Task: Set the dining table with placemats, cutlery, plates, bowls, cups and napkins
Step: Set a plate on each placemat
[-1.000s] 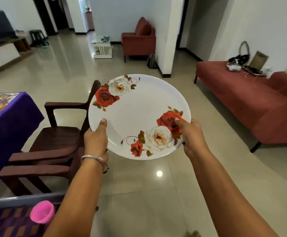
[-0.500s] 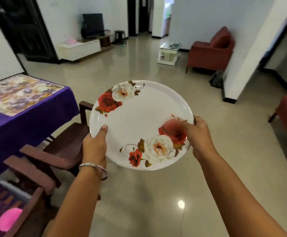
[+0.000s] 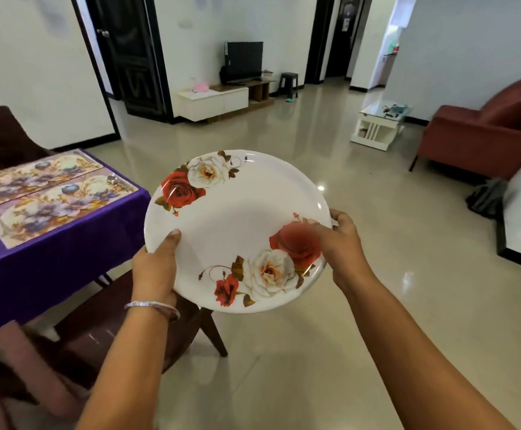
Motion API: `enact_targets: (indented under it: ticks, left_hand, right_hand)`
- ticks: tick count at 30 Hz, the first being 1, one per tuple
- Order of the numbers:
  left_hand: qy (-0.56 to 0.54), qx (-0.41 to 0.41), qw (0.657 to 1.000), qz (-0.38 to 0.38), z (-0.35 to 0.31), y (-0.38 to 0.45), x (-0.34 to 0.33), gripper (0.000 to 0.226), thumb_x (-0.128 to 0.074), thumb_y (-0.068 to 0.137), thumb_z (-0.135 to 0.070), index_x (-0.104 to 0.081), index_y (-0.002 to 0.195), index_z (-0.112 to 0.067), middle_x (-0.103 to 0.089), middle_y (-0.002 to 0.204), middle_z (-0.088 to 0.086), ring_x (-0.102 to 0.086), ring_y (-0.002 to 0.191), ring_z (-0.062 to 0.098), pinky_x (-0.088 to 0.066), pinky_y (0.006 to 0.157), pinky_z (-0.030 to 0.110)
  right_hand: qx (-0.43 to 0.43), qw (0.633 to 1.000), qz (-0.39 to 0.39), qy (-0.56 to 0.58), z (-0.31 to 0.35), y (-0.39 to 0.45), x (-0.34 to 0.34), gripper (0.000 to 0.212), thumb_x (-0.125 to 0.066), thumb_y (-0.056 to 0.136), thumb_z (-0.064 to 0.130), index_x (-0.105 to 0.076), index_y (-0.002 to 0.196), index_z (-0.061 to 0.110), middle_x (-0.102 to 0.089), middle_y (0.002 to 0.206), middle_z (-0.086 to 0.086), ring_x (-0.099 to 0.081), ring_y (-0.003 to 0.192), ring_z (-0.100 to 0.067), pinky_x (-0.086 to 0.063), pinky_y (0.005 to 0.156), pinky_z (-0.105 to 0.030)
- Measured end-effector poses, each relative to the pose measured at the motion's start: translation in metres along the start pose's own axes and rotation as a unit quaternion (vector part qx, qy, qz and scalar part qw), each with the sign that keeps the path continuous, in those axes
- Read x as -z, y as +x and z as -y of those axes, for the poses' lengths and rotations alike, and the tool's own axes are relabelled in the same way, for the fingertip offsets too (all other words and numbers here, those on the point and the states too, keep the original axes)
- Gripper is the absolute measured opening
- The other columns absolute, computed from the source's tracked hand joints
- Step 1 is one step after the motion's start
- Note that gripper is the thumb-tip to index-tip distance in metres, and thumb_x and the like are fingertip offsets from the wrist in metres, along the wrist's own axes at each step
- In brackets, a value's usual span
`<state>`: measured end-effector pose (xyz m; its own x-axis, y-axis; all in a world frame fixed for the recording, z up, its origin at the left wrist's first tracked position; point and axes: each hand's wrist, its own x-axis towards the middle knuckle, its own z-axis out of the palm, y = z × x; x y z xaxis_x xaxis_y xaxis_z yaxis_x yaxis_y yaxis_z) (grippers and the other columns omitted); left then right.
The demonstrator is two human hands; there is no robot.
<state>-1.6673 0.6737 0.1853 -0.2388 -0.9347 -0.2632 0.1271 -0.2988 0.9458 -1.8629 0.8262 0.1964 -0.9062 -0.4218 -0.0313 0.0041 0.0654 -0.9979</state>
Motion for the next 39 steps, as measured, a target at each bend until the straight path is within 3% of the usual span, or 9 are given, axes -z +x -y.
enact_targets:
  ticks: [6, 11, 18, 22, 25, 29, 33, 39]
  left_hand:
    - [0.012, -0.02, 1.0, -0.004, -0.013, 0.089, -0.086, 0.017, -0.064, 0.089, -0.03, -0.057, 0.105, -0.029, -0.068, 0.107, 0.002, -0.065, 0.095, 0.027, -0.054, 0.085, 0.048]
    - [-0.01, -0.039, 0.998, -0.047, -0.007, 0.162, -0.147, 0.029, -0.065, 0.089, -0.027, -0.056, 0.117, -0.026, -0.067, 0.108, 0.001, -0.066, 0.095, 0.026, -0.055, 0.083, 0.049]
    - [-0.046, -0.048, 0.985, -0.158, -0.005, 0.261, -0.234, 0.033, -0.067, 0.087, -0.027, -0.059, 0.118, -0.023, -0.07, 0.106, 0.003, -0.068, 0.093, 0.028, -0.056, 0.079, 0.048]
    - [-0.066, -0.053, 0.959, -0.272, -0.009, 0.301, -0.262, 0.029, -0.069, 0.085, -0.025, -0.06, 0.112, -0.018, -0.068, 0.106, 0.005, -0.066, 0.092, 0.027, -0.056, 0.073, 0.041]
    - [-0.092, -0.064, 0.934, -0.339, -0.016, 0.322, -0.264, 0.027, -0.068, 0.086, -0.024, -0.061, 0.111, -0.018, -0.067, 0.1, 0.003, -0.064, 0.088, 0.024, -0.052, 0.067, 0.036]
    - [-0.108, -0.067, 0.899, -0.419, -0.027, 0.358, -0.246, 0.019, -0.068, 0.086, -0.029, -0.062, 0.103, -0.024, -0.068, 0.1, 0.003, -0.065, 0.091, 0.028, -0.054, 0.08, 0.046]
    - [-0.127, -0.086, 0.863, -0.481, -0.038, 0.411, -0.214, 0.006, -0.065, 0.088, -0.029, -0.062, 0.093, -0.028, -0.068, 0.099, 0.002, -0.065, 0.091, 0.028, -0.054, 0.082, 0.049]
    - [-0.152, -0.093, 0.823, -0.54, -0.07, 0.492, -0.172, 0.004, -0.064, 0.09, -0.026, -0.063, 0.087, -0.024, -0.07, 0.097, 0.006, -0.066, 0.087, 0.027, -0.053, 0.073, 0.039]
  right_hand:
    - [0.001, 1.0, -0.005, 0.008, 0.007, 0.14, -0.025, 0.023, -0.057, 0.093, 0.02, -0.045, 0.113, 0.023, -0.058, 0.104, 0.0, -0.06, 0.092, -0.016, -0.052, 0.072, -0.03]
    - [0.034, 0.999, 0.012, -0.024, -0.002, 0.259, -0.057, 0.016, -0.052, 0.096, 0.024, -0.046, 0.109, 0.019, -0.06, 0.108, -0.007, -0.061, 0.093, -0.021, -0.051, 0.075, -0.032]
    - [0.121, 0.982, 0.123, -0.079, 0.0, 0.437, -0.116, 0.008, -0.055, 0.095, 0.02, -0.052, 0.102, 0.019, -0.056, 0.083, 0.008, -0.061, 0.087, -0.023, -0.047, 0.076, -0.032]
    - [0.145, 0.959, 0.223, -0.1, 0.009, 0.51, -0.176, 0.019, -0.051, 0.096, 0.017, -0.056, 0.113, 0.011, -0.061, 0.096, -0.002, -0.061, 0.091, -0.024, -0.042, 0.076, -0.027]
    - [0.151, 0.937, 0.297, -0.104, 0.011, 0.541, -0.231, 0.023, -0.049, 0.097, 0.018, -0.057, 0.117, 0.01, -0.062, 0.103, -0.004, -0.06, 0.095, -0.023, -0.044, 0.08, -0.028]
    - [0.151, 0.907, 0.38, -0.105, 0.007, 0.562, -0.311, 0.02, -0.047, 0.098, 0.017, -0.057, 0.114, 0.011, -0.06, 0.1, -0.002, -0.059, 0.094, -0.021, -0.044, 0.08, -0.029]
    - [0.158, 0.873, 0.452, -0.094, 0.009, 0.575, -0.408, 0.02, -0.046, 0.098, 0.017, -0.054, 0.115, 0.011, -0.06, 0.101, -0.004, -0.059, 0.094, -0.023, -0.048, 0.083, -0.033]
    - [0.141, 0.833, 0.526, -0.1, 0.019, 0.595, -0.534, 0.019, -0.04, 0.101, 0.02, -0.047, 0.117, 0.012, -0.058, 0.102, -0.006, -0.057, 0.089, -0.021, -0.045, 0.066, -0.026]
